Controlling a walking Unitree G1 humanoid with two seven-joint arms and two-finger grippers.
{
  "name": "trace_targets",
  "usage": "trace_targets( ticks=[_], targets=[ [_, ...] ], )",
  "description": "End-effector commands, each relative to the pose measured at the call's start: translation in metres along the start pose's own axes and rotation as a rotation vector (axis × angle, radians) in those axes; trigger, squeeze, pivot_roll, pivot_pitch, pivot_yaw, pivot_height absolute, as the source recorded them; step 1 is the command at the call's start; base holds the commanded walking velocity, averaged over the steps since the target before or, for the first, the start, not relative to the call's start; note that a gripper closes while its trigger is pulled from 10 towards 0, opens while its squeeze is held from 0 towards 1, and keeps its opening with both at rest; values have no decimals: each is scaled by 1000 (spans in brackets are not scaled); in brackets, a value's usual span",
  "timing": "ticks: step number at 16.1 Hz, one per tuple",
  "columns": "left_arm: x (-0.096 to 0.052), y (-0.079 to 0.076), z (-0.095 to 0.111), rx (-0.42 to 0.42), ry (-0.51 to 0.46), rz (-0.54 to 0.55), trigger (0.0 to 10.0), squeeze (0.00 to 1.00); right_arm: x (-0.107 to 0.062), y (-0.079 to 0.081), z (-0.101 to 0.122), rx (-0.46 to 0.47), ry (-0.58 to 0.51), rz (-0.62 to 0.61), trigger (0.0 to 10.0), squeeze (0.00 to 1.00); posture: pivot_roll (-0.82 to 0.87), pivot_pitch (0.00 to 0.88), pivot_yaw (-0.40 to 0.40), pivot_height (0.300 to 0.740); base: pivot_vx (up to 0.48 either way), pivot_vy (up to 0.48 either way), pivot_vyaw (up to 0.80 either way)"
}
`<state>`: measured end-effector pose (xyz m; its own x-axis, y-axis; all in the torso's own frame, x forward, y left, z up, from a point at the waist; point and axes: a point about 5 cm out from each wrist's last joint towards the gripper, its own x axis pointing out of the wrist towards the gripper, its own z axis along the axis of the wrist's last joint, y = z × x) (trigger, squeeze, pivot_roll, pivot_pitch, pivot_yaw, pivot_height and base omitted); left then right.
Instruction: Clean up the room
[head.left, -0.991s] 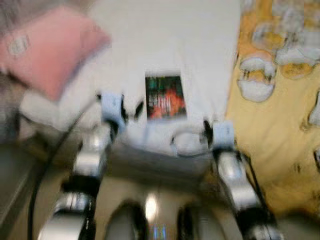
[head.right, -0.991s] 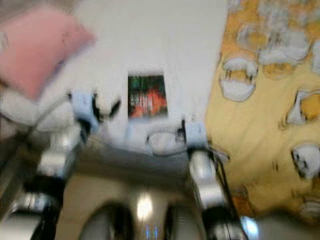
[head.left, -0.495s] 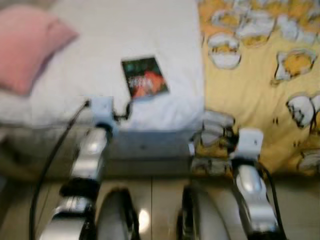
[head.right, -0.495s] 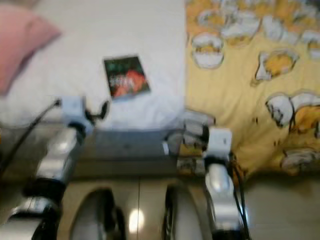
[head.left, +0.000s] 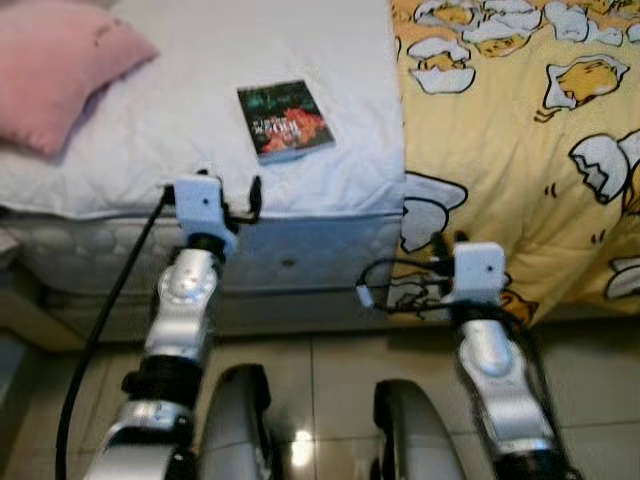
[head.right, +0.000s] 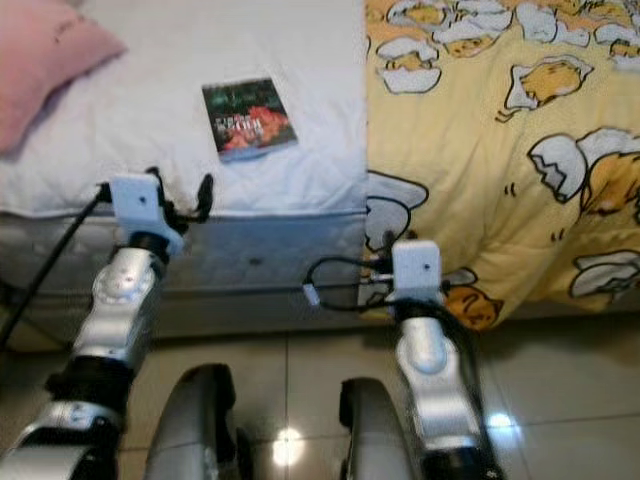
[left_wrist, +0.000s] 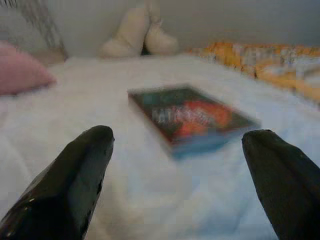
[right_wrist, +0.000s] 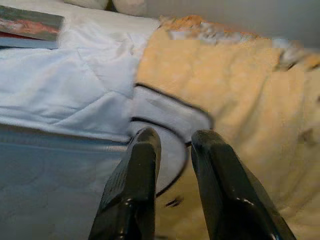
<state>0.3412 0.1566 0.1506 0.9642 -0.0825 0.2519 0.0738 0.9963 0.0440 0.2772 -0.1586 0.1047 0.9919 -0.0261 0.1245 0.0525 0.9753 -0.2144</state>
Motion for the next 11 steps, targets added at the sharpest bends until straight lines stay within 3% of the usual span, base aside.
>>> trace_targets(
  ticks=[1,3,9,11],
  targets=[
    [-1,11,10,42,-56,47,10000,0,6,5,27,9,-130,0,10000,0,-191,186,3,592,480,0,0],
    [0,7,17,46,-80,50,10000,0,11,2,35,28,-147,-18,10000,0,-191,187,1,592,480,0,0],
    [4,1,13,28,-30,43,10000,0,20,0,33,49,-113,-14,10000,0,-196,188,0,592,480,0,0],
    [6,4,7,23,24,82,10000,0,20,1,33,51,-112,-10,10000,0,-196,192,-2,592,0,0,0]
  ],
)
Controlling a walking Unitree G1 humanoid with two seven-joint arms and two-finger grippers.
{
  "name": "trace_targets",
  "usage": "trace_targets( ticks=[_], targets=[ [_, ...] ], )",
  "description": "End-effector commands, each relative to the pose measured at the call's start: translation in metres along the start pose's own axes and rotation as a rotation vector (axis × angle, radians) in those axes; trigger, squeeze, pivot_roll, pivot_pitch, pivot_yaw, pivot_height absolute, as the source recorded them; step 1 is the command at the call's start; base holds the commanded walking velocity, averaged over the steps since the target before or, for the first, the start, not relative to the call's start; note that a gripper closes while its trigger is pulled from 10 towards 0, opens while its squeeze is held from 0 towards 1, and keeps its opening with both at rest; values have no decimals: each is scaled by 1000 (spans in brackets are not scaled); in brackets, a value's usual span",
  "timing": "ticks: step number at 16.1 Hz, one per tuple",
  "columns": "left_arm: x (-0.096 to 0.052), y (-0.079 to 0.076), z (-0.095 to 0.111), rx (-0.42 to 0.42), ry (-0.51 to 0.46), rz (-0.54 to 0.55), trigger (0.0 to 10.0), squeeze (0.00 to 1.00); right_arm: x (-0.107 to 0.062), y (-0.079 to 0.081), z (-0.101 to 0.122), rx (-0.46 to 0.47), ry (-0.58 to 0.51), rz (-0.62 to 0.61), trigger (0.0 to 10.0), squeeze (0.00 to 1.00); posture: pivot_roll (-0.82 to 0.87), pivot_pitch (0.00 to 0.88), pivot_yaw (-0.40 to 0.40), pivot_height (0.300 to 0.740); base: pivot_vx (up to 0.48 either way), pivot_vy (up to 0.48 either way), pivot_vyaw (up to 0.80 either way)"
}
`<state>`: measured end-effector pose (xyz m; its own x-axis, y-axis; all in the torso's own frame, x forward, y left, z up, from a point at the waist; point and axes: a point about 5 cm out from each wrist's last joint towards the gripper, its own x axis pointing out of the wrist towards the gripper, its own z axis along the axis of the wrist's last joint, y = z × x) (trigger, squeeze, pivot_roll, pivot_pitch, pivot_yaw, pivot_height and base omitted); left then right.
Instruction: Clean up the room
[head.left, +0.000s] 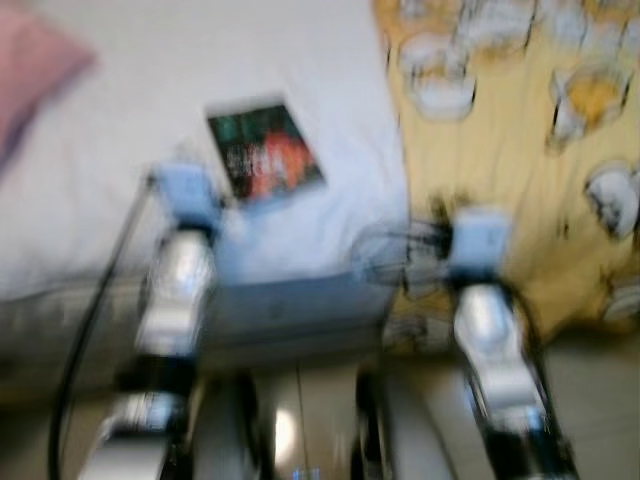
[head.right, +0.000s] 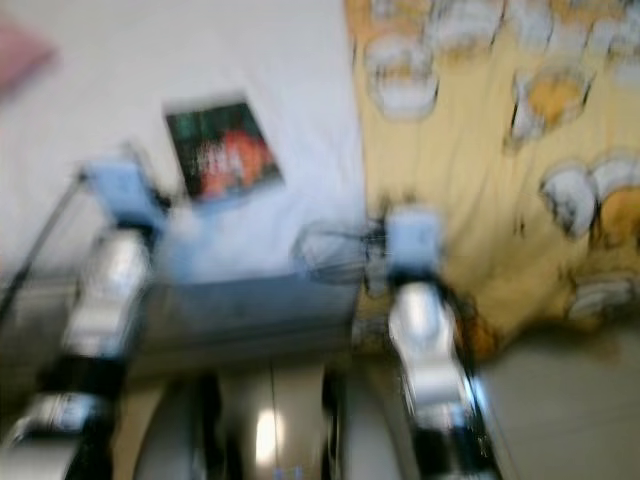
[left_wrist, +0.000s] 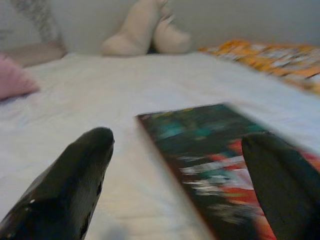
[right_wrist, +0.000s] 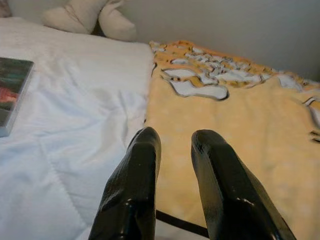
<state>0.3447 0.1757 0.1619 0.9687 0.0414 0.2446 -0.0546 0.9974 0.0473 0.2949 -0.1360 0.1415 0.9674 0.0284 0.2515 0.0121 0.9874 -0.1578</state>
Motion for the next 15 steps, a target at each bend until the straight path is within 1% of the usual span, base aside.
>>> trace_targets(
  ticks=[1,2,3,4,6,7,8,9,10,11,13,14,15],
  targets=[
    [13,-5,1,-112,73,29,10000,0,-4,-12,-5,-9,28,-33,10000,0,-197,194,-5,592,0,0,0],
    [23,-3,1,-177,120,25,10000,0,-5,-12,-5,15,39,-30,10000,0,-190,194,-9,592,0,0,0],
    [24,-3,1,-194,129,25,10000,0,-5,-12,-6,19,42,-30,10000,0,-191,195,-9,592,0,0,0],
    [29,-6,-1,-245,169,2,10000,0,-8,-12,-7,22,49,-15,10000,0,-194,196,-9,592,0,0,0],
    [35,-6,-3,-284,209,-11,10000,0,-11,-13,-7,18,53,-5,10000,0,-206,202,-9,592,0,0,0],
    [39,-6,-8,-292,254,-14,10000,0,-13,-14,-9,15,61,-1,10000,0,-210,203,-8,592,0,0,0],
    [40,-7,-13,-286,291,-17,10000,0,-14,-14,-9,16,67,2,10000,0,-216,206,-7,592,0,0,0],
    [40,-12,-20,-262,338,-27,10000,0,-15,-13,-10,18,75,7,10000,0,-221,209,-5,592,0,0,0],
    [40,-19,-23,-269,358,-46,10000,0,-17,-12,-11,21,81,12,10000,0,-222,210,-2,592,0,0,0],
    [40,-21,-23,-282,362,-53,10000,0,-17,-12,-11,21,82,14,10000,0,-222,210,-2,592,0,0,0],
    [40,-38,-25,-451,390,-102,10000,0,-19,-12,-12,22,91,18,10000,0,-226,206,-2,592,0,0,0],
    [39,-45,-28,-461,410,-132,10000,0,-19,-12,-13,22,95,19,10000,0,-228,204,-2,592,0,0,0],
    [35,-49,-35,-423,454,-138,10000,0,-19,-12,-14,22,101,22,10000,0,-230,197,-2,592,0,0,0]
  ],
)
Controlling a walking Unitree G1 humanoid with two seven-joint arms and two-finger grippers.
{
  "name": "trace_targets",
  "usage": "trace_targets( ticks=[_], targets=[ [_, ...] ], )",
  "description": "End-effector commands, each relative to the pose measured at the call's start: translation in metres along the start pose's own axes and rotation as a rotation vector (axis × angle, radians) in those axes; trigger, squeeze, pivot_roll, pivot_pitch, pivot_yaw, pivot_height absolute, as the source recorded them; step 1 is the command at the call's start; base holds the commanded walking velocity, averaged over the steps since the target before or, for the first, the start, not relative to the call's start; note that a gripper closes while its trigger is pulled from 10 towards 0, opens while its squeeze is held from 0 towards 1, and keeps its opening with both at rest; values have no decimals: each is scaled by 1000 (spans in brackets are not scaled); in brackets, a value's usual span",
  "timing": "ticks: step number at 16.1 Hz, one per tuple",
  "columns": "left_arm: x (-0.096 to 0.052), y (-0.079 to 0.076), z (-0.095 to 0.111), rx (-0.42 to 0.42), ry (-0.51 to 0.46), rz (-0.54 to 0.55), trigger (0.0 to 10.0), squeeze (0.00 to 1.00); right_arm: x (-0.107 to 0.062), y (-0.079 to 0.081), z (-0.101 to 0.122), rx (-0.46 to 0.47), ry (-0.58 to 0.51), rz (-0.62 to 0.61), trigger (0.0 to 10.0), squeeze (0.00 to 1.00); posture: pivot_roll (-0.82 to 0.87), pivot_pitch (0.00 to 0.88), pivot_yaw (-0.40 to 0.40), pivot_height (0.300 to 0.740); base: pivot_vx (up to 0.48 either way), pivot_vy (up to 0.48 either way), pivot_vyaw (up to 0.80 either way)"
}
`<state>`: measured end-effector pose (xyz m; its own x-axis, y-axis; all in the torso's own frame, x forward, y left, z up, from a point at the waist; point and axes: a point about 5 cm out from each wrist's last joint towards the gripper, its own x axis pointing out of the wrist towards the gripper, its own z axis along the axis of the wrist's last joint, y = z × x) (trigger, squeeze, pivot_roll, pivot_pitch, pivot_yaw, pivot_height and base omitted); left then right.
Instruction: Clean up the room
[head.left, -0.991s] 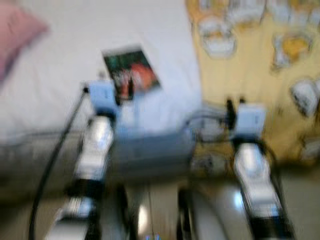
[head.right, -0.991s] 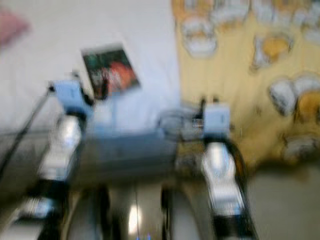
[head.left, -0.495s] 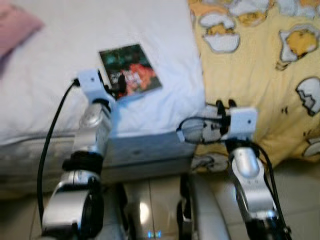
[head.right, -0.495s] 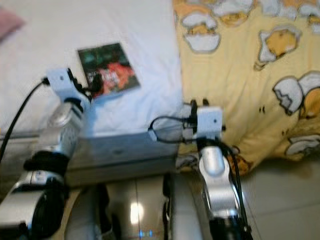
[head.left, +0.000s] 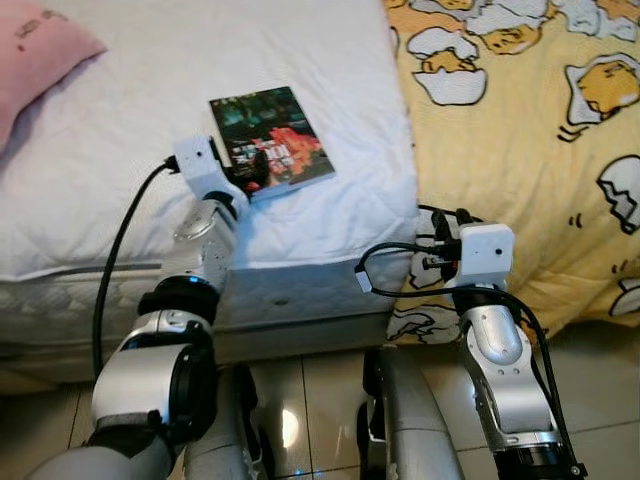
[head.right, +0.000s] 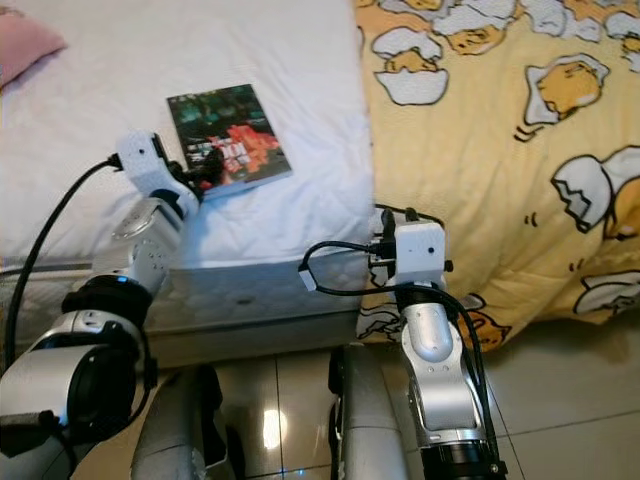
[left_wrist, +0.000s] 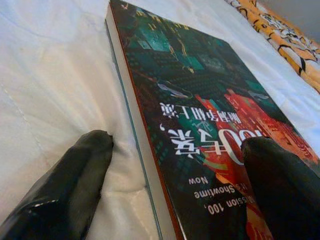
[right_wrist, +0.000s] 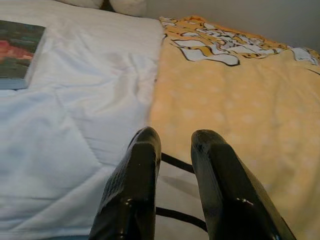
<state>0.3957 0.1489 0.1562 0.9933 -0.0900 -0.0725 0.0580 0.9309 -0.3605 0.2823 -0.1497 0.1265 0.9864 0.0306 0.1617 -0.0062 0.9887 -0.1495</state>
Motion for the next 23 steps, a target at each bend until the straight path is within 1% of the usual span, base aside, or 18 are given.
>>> trace_targets(
  ticks=[1,2,3,4,5,9,11,12,13,14,15,16,17,18,20,21,22,23],
  targets=[
    [-4,-6,-36,16,165,-9,10000,0,-2,-1,-2,11,16,8,10000,0,-230,193,-3,592,0,0,0],
    [-7,-3,-47,10,221,12,0,0,-3,0,-3,18,26,12,10000,0,-230,190,-3,592,0,0,0],
    [-8,-2,-54,-51,236,6,0,0,-3,0,-5,26,39,13,10000,0,-237,185,-4,592,0,0,0],
    [-9,-2,-56,-68,243,14,0,0,-3,0,-6,29,44,14,10000,0,-237,185,-5,592,0,0,0],
    [-8,-4,-55,-103,237,8,0,0,-3,0,-7,33,56,12,10000,0,-237,185,-5,592,0,0,0],
    [-7,-7,-54,-152,244,-18,0,0,-3,0,-9,35,70,13,10000,0,-241,192,-7,592,0,0,0],
    [-6,-5,-50,-226,216,-12,0,0,-4,-1,-11,42,85,11,10000,0,-238,197,-9,592,0,0,0],
    [-5,-5,-46,-229,189,-12,0,0,-4,-1,-12,45,91,12,10000,0,-234,200,-13,592,0,0,0],
    [-4,-6,-42,-189,157,-31,0,0,-4,2,-14,60,104,24,10000,0,-233,200,-14,592,0,0,0],
    [-4,-7,-42,-186,155,-42,0,0,-4,3,-14,91,109,28,10000,0,-230,198,-14,592,0,0,0],
    [-4,-10,-43,-189,154,-72,0,0,-3,6,-15,138,118,40,10000,0,-228,194,-12,592,0,0,0],
    [-4,-11,-43,-191,156,-82,0,0,-3,6,-15,139,120,43,10000,0,-229,192,-10,592,0,0,0],
    [-5,-12,-43,-216,150,-118,0,0,-3,7,-15,142,123,45,10000,0,-232,187,-6,592,0,0,0],
    [-5,-12,-40,-238,137,-140,0,0,-2,6,-15,141,127,48,10000,0,-236,183,-3,592,0,0,0],
    [-3,-15,-35,-250,119,-175,0,0,-1,5,-16,143,131,48,10000,0,-230,178,-5,592,0,0,0],
    [1,-23,-19,-268,62,-233,0,0,4,10,-15,157,120,62,10000,0,-216,131,11,592,0,0,0],
    [2,-25,-14,-274,46,-245,0,0,6,11,-15,161,117,64,10000,0,-215,122,15,592,0,0,0],
    [5,-30,0,-271,-1,-287,0,0,13,13,-13,166,103,64,10000,0,-211,76,31,592,0,0,0]
  ],
)
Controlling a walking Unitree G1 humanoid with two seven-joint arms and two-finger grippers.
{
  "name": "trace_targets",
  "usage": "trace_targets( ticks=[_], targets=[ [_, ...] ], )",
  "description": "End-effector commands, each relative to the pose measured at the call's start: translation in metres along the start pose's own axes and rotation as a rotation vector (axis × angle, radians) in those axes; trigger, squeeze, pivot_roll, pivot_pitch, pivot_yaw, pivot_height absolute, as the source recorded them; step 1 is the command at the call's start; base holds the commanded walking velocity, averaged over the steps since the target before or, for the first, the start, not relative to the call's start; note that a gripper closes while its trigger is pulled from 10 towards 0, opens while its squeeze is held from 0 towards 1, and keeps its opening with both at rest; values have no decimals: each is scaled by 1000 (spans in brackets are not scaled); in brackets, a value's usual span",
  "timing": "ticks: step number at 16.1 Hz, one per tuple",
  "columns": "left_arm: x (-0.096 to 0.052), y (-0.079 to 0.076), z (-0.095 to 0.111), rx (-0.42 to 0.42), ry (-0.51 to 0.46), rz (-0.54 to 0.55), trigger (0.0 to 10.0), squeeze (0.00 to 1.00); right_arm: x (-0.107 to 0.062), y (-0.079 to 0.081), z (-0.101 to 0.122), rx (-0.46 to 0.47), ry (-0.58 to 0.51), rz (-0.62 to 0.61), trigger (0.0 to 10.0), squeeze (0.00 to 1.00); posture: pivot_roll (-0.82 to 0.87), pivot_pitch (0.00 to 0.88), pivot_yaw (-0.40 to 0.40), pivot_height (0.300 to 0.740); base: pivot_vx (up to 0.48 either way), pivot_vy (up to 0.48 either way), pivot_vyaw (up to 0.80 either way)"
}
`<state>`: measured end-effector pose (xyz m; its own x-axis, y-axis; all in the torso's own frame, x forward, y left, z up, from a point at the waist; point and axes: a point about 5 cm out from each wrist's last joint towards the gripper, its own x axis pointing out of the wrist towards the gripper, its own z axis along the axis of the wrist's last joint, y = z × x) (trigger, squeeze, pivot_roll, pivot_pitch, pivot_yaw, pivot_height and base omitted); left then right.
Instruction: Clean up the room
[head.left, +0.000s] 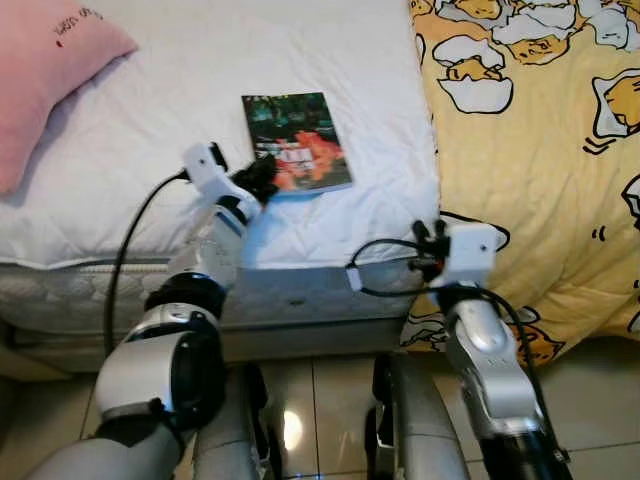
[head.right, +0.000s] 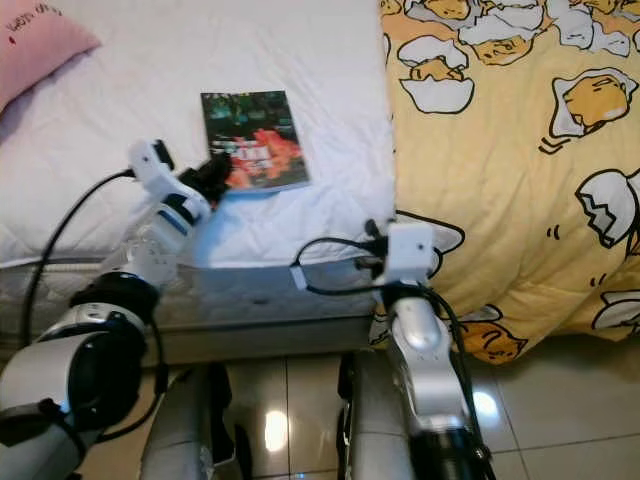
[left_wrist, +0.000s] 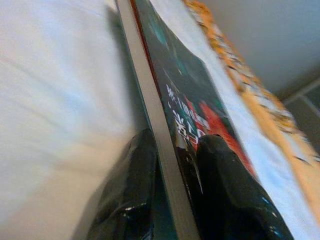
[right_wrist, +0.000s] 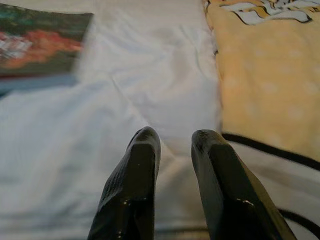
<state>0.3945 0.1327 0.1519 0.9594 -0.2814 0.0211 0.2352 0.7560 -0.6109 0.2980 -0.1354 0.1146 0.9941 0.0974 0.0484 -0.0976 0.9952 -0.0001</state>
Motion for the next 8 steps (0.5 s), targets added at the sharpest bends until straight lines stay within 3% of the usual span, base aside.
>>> trace_targets(
  ticks=[1,2,5,8],
  targets=[
    [10,-23,11,18,-23,-100,0,0,2,-2,2,8,-15,-9,10000,0,-211,70,32,592,0,0,0],
    [13,-34,24,32,-67,-161,0,0,7,-2,5,4,-32,-10,10000,0,-211,42,40,592,0,0,0],
    [15,-46,47,46,-150,-217,0,0,15,-2,9,-14,-57,-3,10000,0,-211,0,46,592,0,0,0],
    [12,-40,60,47,-224,-183,0,0,19,-3,11,-8,-76,-10,10000,0,-212,0,61,592,0,0,0]
  ],
)
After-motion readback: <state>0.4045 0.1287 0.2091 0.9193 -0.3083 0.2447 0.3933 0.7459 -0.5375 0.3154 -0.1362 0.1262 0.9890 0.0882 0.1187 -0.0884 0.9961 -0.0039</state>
